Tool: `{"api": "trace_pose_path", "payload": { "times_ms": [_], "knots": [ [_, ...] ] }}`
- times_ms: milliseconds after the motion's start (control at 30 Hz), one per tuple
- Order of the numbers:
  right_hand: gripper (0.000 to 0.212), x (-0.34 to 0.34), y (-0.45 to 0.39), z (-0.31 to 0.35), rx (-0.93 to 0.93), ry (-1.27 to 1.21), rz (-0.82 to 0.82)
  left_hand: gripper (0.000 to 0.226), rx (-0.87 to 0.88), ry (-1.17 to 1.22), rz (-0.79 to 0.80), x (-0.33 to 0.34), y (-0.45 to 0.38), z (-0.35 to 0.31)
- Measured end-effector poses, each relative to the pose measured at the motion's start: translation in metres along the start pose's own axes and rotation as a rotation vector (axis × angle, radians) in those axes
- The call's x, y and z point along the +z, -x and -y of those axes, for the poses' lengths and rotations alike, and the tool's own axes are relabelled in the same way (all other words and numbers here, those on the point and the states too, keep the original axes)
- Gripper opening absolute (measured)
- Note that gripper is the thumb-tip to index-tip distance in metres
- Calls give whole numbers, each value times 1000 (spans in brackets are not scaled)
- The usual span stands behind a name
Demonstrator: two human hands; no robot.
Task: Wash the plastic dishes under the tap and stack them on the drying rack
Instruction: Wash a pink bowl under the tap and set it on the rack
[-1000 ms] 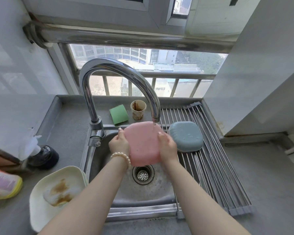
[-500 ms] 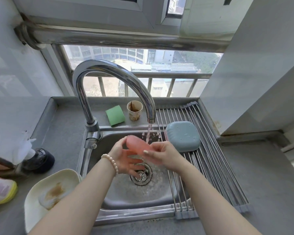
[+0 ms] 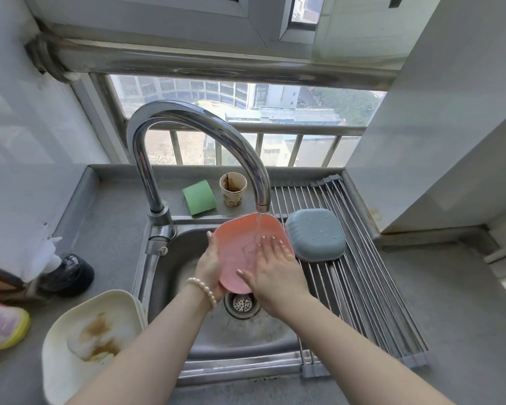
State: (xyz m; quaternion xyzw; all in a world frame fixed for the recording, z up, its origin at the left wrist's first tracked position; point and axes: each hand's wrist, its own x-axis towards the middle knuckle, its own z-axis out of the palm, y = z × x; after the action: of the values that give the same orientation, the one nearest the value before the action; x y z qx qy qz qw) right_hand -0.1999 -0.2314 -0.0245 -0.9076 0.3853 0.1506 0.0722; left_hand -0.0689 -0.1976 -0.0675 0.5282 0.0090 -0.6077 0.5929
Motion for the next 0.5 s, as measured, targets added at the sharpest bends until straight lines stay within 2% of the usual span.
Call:
{"api": "trace_pose_path", "payload": {
  "times_ms": [100,200,300,400,500],
  "knots": [
    [78,1,-11,3,143,-43,25,84,55,-27,-5,9,-2,5],
    [80,-1,-28,8,193,-179,2,75,36,45,74,24,8,10],
    [72,1,-40,16,68,-261,-7,69,24,180,152,26,13,7],
    [62,4,-40,26,-144,-376,10,57,20,265,126,22,12,0],
    [73,6,-37,33,-239,-486,35,57,22,247,94,20,12,-8]
  ]
}}
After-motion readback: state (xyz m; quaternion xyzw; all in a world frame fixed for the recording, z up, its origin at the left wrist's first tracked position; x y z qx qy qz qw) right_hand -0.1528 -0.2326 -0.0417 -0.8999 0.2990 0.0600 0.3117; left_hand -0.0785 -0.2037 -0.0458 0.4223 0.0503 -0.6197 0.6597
